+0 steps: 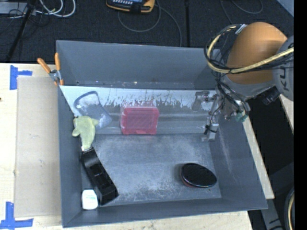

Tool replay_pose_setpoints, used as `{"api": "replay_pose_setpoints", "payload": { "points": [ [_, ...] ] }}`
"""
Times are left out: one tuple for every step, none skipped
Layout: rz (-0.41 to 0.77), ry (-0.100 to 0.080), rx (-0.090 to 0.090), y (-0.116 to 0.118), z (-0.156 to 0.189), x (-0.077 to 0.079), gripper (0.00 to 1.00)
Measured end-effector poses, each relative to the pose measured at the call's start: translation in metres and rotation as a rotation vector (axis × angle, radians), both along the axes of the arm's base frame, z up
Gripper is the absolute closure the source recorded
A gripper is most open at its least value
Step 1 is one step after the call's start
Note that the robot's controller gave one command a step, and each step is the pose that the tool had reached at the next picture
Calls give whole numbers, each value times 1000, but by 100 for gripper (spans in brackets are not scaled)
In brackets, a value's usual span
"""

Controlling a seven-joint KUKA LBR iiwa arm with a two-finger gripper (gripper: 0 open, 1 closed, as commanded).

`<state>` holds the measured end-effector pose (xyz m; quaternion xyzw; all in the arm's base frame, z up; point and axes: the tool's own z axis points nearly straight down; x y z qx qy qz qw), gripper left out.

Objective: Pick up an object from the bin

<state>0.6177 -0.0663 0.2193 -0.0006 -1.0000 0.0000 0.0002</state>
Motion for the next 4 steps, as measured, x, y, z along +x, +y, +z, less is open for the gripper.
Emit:
{"api": "replay_pose_setpoints", "payload": {
  "points": [
    [-33, -1, 1, -7, -57, -34, 0],
    [15, 9, 2, -27, -65, -101, 0],
    [9, 1, 1, -25, -71, -109, 0],
    [-14, 7, 2, -26, -144, -119, 0]
  ]
}}
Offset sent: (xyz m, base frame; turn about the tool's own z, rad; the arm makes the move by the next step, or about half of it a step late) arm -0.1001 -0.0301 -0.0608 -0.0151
